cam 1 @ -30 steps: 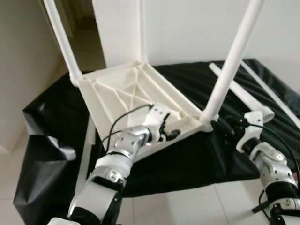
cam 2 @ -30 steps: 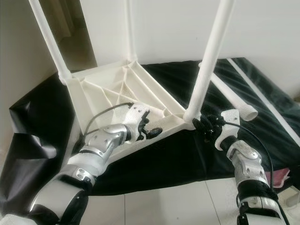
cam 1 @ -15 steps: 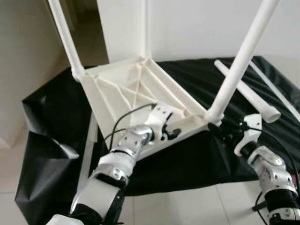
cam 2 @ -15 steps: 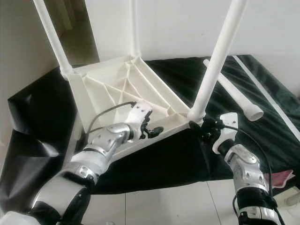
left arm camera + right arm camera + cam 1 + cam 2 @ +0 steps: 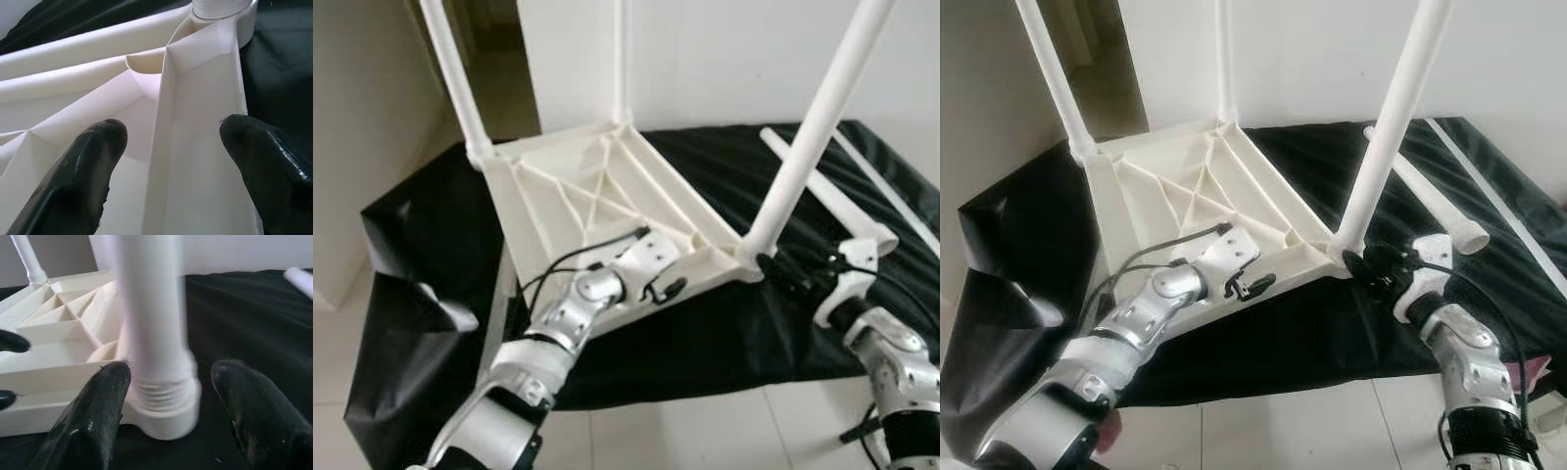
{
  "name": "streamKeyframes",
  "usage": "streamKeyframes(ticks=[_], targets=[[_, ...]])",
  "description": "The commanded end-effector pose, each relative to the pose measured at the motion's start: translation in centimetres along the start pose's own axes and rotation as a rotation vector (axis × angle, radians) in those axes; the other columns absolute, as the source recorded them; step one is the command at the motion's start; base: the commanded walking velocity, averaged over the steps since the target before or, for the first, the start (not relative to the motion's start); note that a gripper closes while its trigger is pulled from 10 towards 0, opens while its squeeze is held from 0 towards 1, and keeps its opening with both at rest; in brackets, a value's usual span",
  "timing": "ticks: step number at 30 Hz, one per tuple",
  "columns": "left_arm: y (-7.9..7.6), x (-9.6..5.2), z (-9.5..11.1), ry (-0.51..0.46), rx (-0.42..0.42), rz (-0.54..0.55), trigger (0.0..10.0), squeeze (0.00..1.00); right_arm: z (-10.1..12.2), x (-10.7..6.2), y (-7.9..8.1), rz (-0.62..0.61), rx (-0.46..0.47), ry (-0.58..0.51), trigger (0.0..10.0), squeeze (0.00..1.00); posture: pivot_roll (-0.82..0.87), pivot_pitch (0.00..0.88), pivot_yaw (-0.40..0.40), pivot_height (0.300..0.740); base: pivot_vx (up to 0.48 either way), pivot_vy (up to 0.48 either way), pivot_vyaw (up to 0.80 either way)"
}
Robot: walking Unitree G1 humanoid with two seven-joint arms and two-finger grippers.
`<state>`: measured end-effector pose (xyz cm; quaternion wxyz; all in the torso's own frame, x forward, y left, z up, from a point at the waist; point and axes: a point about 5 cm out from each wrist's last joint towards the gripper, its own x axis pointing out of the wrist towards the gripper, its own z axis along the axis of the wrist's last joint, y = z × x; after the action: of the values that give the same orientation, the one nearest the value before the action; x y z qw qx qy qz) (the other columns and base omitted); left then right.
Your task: Building children table
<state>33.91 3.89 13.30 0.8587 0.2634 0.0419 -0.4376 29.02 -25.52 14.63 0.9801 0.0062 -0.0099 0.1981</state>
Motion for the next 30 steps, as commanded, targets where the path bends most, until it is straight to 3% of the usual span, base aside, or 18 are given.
streamKeyframes(ticks=[1, 3, 4, 12, 14, 21, 24, 27, 28, 30], targets=[[-2.4, -2.1, -4.0, 0.157, -0.044, -0.442, 10.0, 0.0, 0.2, -0.6, -0.2, 0.004, 0.003, 0.008, 10.0, 0.0, 0.01, 0.0, 0.031, 0.74, 0.0, 0.0, 0.0], [-2.4, -2.9, -4.4, 0.167, -0.036, -0.468, 10.0, 0.0, 0.3, -0.9, -0.2, 0.01, 0.002, 0.016, 10.0, 0.0, 0.0, 0.0, 0.034, 0.74, 0.0, 0.0, 0.0], [-2.5, -4.3, -5.1, 0.183, -0.022, -0.523, 10.0, 0.0, 0.3, -1.3, -0.1, 0.031, -0.001, 0.032, 10.0, 0.0, 0.0, 0.0, 0.034, 0.74, 0.0, 0.0, 0.0], [-3.2, -6.8, -5.9, 0.196, -0.004, -0.608, 10.0, 0.0, 0.1, -2.4, 0.5, 0.121, -0.003, 0.097, 10.0, 0.0, 0.01, 0.0, 0.036, 0.74, 0.0, 0.0, 0.0], [-3.6, -7.8, -5.7, 0.181, -0.024, -0.647, 10.0, 0.0, -0.1, -3.1, 1.0, 0.215, -0.009, 0.155, 10.0, 0.0, 0.01, 0.0, 0.031, 0.74, 0.0, 0.0, 0.0], [-3.3, -8.3, -4.6, 0.139, -0.028, -0.689, 10.0, 0.0, -0.1, -3.2, 1.0, 0.239, -0.029, 0.186, 10.0, 0.0, 0.01, 0.0, 0.024, 0.74, 0.0, 0.0, 0.0], [-2.9, -8.7, -3.1, 0.075, -0.056, -0.707, 10.0, 0.0, 0.0, -3.1, 1.0, 0.246, -0.031, 0.201, 10.0, 0.0, 0.02, 0.0, 0.02, 0.74, 0.0, 0.0, 0.0], [-1.9, -8.0, -1.3, -0.006, -0.095, -0.645, 10.0, 0.0, 0.2, -3.0, 1.0, 0.26, -0.032, 0.207, 10.0, 0.0, 0.02, 0.0, 0.016, 0.74, 0.0, 0.0, 0.0], [-1.1, -7.2, -0.3, -0.05, -0.114, -0.572, 10.0, 0.0, 0.3, -2.9, 1.1, 0.267, -0.033, 0.209, 10.0, 0.0, 0.02, 0.0, 0.012, 0.74, 0.0, 0.0, 0.0], [-0.8, -6.9, 0.0, -0.06, -0.119, -0.547, 10.0, 0.0, 0.3, -2.8, 1.1, 0.269, -0.033, 0.209, 10.0, 0.0, 0.02, 0.0, 0.012, 0.74, 0.0, 0.0, 0.0]])
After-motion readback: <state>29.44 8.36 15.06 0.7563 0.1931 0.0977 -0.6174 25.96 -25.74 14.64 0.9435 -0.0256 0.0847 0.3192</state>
